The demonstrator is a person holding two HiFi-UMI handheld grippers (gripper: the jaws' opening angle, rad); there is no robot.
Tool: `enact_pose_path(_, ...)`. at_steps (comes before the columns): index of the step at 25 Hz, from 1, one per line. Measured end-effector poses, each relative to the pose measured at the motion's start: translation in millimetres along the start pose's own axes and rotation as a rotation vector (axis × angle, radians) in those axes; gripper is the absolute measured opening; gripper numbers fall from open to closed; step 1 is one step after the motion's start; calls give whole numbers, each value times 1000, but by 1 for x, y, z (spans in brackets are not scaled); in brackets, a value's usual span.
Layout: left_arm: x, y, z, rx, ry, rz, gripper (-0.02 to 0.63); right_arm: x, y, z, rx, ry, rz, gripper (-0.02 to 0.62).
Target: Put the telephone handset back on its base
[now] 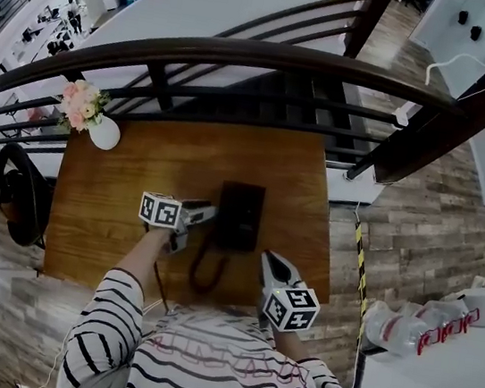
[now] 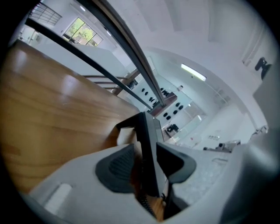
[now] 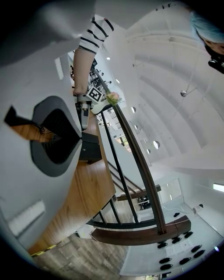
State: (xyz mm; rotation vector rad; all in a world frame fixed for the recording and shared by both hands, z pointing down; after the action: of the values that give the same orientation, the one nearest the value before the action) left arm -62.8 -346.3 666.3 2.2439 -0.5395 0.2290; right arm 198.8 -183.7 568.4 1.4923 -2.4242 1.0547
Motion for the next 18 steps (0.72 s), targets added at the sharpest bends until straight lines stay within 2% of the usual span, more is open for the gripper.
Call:
enact_pose_path(3,-18,-9,2,50,-17,39,161,-2,12,-6,10,-12,-12,2)
enact_pose_path(7,-44,-27,5,110,-74,64,121,-4,28,-14,26,-30,-26,2)
enact_pose_path(13,-82,-63,3,189,-157,77,54,-17,50,-23,36,-76,-57,2)
enact_pose_path(18,-109,-90,-7,236,-193,64,3,-34,69,-36,45,-106,-89,1)
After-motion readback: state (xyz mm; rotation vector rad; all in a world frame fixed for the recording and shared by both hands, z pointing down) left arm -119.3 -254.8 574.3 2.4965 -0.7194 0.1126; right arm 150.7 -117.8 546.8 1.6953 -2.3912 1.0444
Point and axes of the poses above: the fingertips, and each gripper's own axes: x forward along the fingers, y to its left, z out of its top, the point moved 9 cm from there along -x, backward along the fingers, and after that the axes turned 6 degrees about x, right-handed, at the moved point
